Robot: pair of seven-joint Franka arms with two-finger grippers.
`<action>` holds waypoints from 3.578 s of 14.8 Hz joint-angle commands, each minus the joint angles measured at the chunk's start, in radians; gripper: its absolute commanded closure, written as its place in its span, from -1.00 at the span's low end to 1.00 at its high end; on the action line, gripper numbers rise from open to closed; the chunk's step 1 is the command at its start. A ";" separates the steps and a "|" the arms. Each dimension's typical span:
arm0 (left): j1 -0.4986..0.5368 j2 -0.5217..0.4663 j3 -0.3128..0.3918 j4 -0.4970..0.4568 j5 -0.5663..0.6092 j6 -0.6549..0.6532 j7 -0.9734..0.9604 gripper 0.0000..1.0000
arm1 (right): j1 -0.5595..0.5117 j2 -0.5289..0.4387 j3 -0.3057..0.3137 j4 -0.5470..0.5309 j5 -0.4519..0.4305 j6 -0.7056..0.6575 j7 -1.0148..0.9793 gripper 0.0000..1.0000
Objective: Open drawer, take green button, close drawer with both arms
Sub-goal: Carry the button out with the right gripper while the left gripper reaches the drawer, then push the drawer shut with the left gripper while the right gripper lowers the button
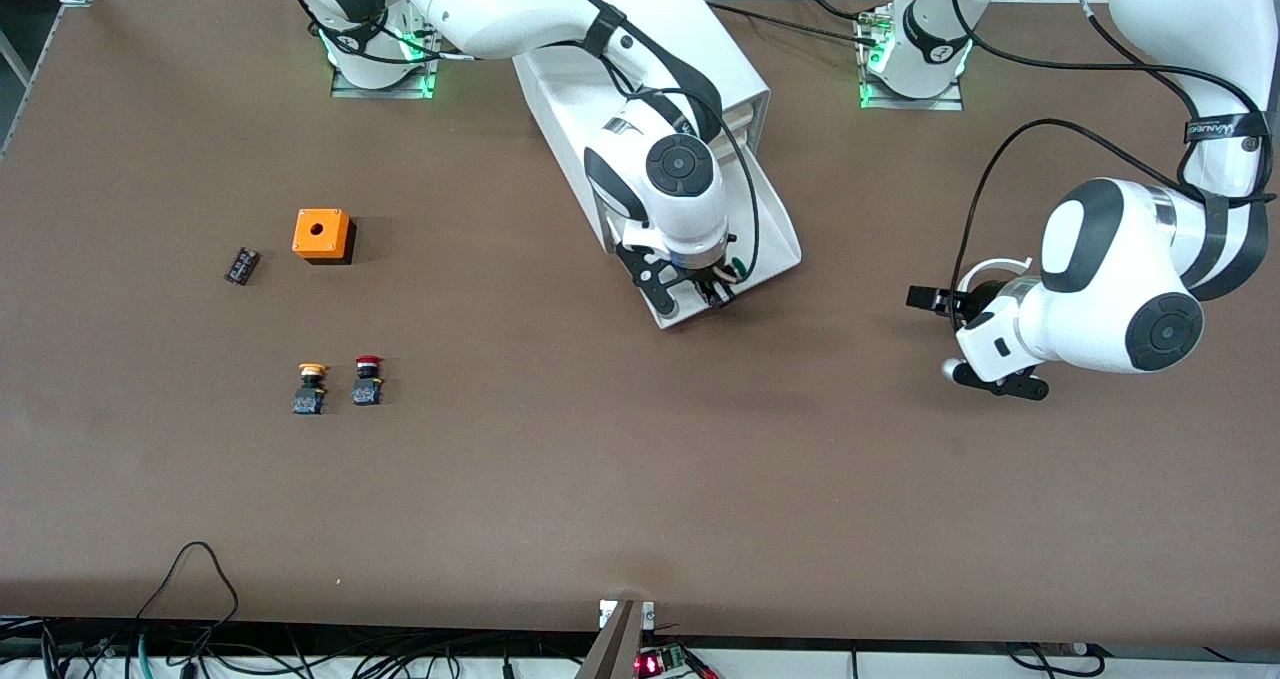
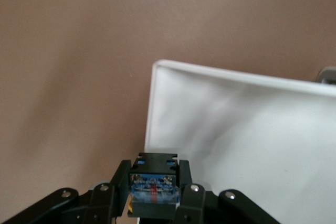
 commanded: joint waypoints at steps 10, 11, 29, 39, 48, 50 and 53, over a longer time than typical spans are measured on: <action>-0.208 0.051 -0.011 -0.162 0.031 0.392 -0.605 -1.00 | -0.187 -0.081 0.011 0.028 -0.002 -0.154 -0.535 1.00; -0.231 0.057 -0.011 -0.183 0.031 0.434 -0.643 -1.00 | -0.207 -0.082 0.011 0.028 -0.002 -0.177 -0.586 1.00; -0.381 0.082 -0.097 -0.317 0.027 0.546 -0.878 -1.00 | -0.529 -0.164 0.003 -0.158 0.002 -0.282 -1.523 1.00; -0.380 0.086 -0.248 -0.363 -0.059 0.528 -0.901 -1.00 | -0.618 -0.228 0.002 -0.451 0.002 -0.003 -1.714 1.00; -0.384 0.091 -0.262 -0.355 -0.185 0.491 -0.889 -1.00 | -0.622 -0.231 0.002 -0.614 0.004 0.214 -1.716 1.00; -0.378 0.088 -0.262 -0.354 -0.185 0.491 -0.888 -1.00 | -0.622 -0.228 0.002 -0.617 0.004 0.220 -1.714 1.00; -0.331 0.071 -0.261 -0.323 -0.182 0.440 -0.882 -1.00 | -0.632 -0.225 0.002 -0.614 0.004 0.212 -1.702 0.70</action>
